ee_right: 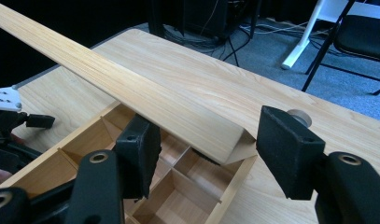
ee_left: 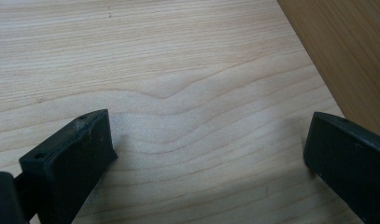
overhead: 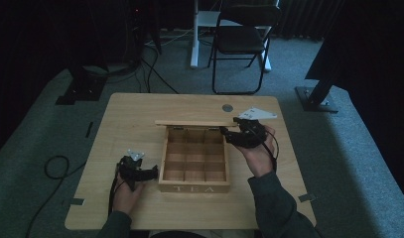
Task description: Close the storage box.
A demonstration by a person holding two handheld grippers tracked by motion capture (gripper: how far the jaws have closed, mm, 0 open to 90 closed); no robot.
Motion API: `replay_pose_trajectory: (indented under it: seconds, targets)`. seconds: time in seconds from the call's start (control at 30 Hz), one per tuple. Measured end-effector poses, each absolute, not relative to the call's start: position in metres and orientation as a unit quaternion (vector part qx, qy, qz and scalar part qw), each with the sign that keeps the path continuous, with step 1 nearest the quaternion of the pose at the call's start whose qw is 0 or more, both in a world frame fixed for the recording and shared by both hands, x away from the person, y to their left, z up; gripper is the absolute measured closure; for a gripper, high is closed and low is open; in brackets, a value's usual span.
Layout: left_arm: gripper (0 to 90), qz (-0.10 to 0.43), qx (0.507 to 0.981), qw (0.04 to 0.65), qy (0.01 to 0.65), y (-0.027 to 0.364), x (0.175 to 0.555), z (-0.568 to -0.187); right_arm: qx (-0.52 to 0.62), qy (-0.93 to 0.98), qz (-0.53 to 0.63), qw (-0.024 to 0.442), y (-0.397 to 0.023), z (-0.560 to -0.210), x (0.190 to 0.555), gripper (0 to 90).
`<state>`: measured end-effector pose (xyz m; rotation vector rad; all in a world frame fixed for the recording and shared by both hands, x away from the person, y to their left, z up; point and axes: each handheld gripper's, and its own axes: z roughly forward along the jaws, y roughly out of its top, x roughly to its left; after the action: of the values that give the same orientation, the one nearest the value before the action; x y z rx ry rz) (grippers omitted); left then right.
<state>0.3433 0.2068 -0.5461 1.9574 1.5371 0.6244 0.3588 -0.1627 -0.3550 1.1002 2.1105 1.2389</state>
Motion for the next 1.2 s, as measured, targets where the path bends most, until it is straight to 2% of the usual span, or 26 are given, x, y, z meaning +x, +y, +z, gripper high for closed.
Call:
replay_pose_trajectory:
  seconds: [1.2]
  targets:
    - [1.6, 0.234, 0.731, 0.285, 0.574, 0.207, 0.343, -0.546, 0.394, 0.775, 0.444, 0.216, -0.166, -0.371, 0.337, 39.9]
